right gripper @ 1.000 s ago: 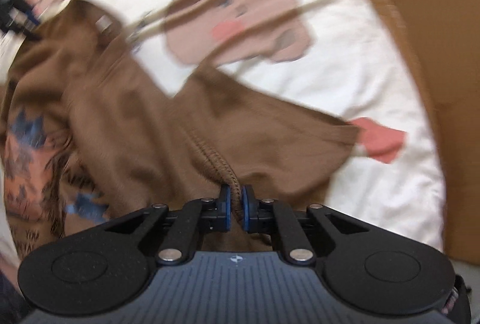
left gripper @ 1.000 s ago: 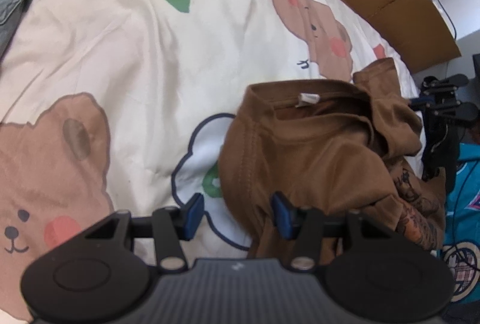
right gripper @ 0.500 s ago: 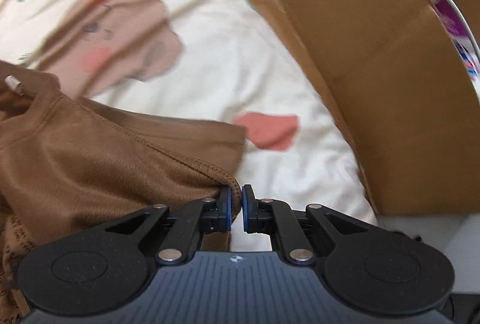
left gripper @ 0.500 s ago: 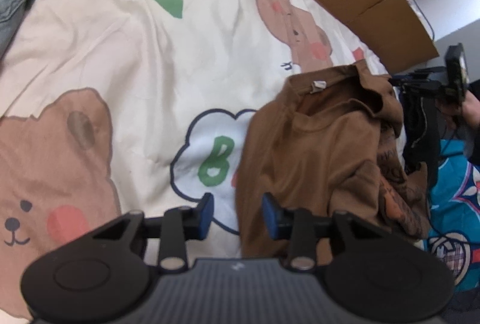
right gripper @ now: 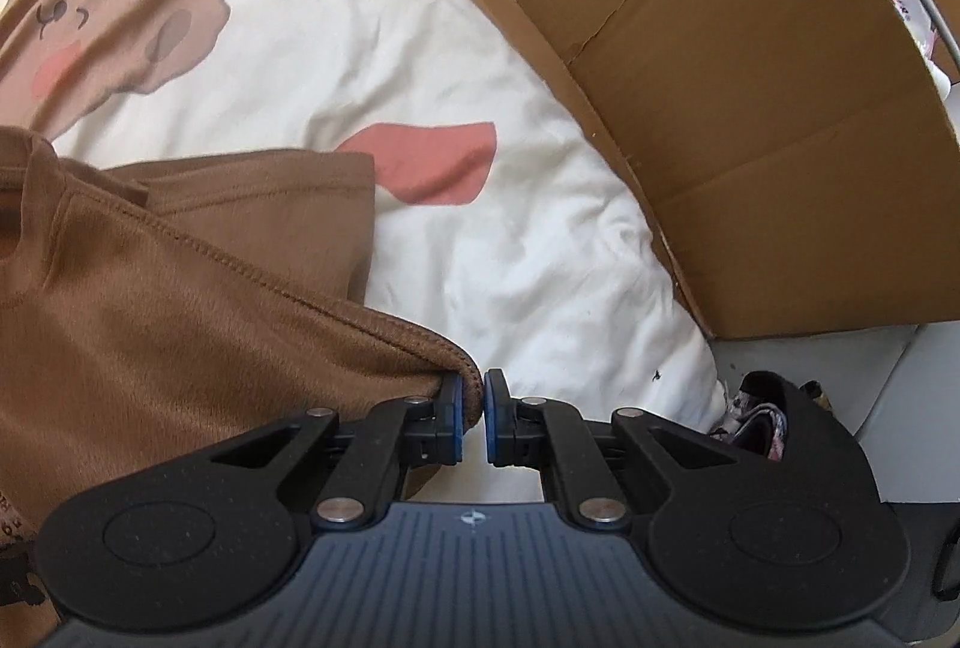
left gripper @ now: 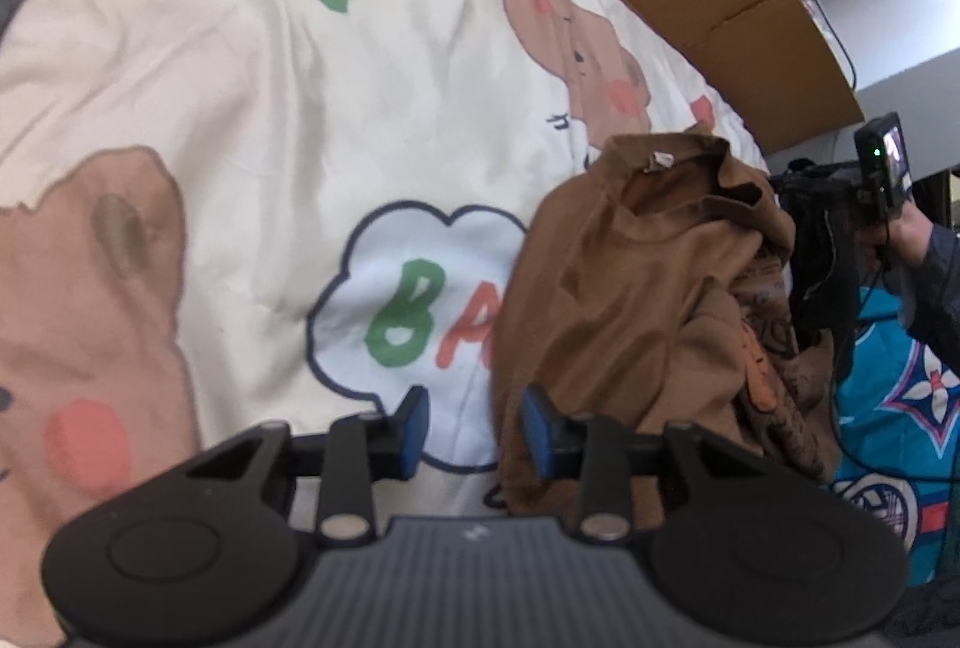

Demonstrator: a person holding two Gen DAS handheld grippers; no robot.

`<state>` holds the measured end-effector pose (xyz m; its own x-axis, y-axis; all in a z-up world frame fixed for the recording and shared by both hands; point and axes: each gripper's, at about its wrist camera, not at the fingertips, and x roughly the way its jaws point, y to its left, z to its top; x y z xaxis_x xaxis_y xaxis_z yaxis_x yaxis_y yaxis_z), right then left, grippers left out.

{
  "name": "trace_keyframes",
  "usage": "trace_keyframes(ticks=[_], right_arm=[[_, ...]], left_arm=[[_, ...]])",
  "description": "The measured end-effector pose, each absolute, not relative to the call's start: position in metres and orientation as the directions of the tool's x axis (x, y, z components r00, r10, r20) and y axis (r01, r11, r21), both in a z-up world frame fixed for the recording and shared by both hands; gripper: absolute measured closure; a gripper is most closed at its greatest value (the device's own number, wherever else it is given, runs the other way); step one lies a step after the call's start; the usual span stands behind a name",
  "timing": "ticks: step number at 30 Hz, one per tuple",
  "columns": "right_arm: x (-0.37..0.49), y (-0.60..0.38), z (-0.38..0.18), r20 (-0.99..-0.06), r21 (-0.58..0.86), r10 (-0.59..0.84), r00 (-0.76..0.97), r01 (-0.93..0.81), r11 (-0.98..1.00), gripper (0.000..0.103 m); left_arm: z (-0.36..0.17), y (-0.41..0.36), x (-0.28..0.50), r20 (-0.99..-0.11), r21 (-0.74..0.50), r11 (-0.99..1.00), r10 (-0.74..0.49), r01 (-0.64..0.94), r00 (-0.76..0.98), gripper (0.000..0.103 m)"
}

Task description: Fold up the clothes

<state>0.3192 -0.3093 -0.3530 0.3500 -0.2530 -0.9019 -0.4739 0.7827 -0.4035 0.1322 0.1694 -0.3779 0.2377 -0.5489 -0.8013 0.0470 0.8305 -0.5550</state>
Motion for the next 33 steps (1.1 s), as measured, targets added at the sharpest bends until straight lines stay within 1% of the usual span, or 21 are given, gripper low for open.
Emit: trace_keyframes(ticks=[2,4,7,9,12,13,15,19,22,24,26,29,33], right_arm=[[0.317,-0.310,-0.356,-0.904,-0.403,-0.258,0.342,-0.476,0.782,0.098],[0.316,-0.310,-0.358,-0.906,-0.401,-0.260,0.335,-0.475,0.783,0.098],[0.316,-0.309,-0.359,-0.905,-0.404,-0.263,0.334,-0.479,0.779,0.098],[0.316,-0.308,-0.360,-0.905,-0.406,-0.266,0.332,-0.486,0.774,0.098],[0.316,-0.307,-0.363,-0.906,-0.405,-0.268,0.327,-0.489,0.773,0.098],[0.316,-0.307,-0.363,-0.906,-0.404,-0.268,0.326,-0.487,0.774,0.098],[0.317,-0.307,-0.365,-0.907,-0.403,-0.268,0.325,-0.484,0.776,0.098],[0.317,-0.307,-0.370,-0.908,-0.402,-0.270,0.320,-0.481,0.779,0.098],[0.316,-0.307,-0.372,-0.908,-0.402,-0.270,0.320,-0.482,0.778,0.098],[0.316,-0.307,-0.373,-0.908,-0.402,-0.270,0.321,-0.483,0.778,0.098],[0.316,-0.307,-0.374,-0.908,-0.402,-0.268,0.323,-0.481,0.779,0.098],[0.315,-0.306,-0.372,-0.906,-0.403,-0.265,0.332,-0.476,0.782,0.098],[0.315,-0.305,-0.364,-0.893,-0.416,-0.258,0.369,-0.461,0.784,0.098]], left_arm=[[-0.380,0.166,0.132,-0.795,-0.563,0.824,-0.560,0.059,0.235,0.067],[-0.381,0.162,0.133,-0.806,-0.547,0.834,-0.547,0.071,0.224,0.067],[-0.386,0.161,0.134,-0.802,-0.559,0.828,-0.555,0.048,0.221,0.069],[-0.390,0.160,0.135,-0.796,-0.573,0.819,-0.567,0.039,0.212,0.073],[-0.395,0.155,0.135,-0.797,-0.577,0.816,-0.572,0.037,0.197,0.073],[-0.396,0.153,0.135,-0.797,-0.578,0.815,-0.573,0.036,0.192,0.074],[-0.399,0.150,0.136,-0.797,-0.580,0.814,-0.576,0.034,0.182,0.082],[-0.406,0.144,0.137,-0.797,-0.585,0.810,-0.582,0.031,0.162,0.084],[-0.401,0.141,0.136,-0.811,-0.563,0.825,-0.563,0.054,0.160,0.085],[-0.396,0.139,0.135,-0.821,-0.540,0.838,-0.546,0.081,0.165,0.092],[-0.387,0.138,0.133,-0.830,-0.515,0.849,-0.528,0.115,0.179,0.093],[-0.375,0.145,0.134,-0.831,-0.502,0.856,-0.516,0.122,0.206,0.095],[-0.361,0.157,0.138,-0.852,-0.433,0.892,-0.452,0.129,0.265,0.098]])
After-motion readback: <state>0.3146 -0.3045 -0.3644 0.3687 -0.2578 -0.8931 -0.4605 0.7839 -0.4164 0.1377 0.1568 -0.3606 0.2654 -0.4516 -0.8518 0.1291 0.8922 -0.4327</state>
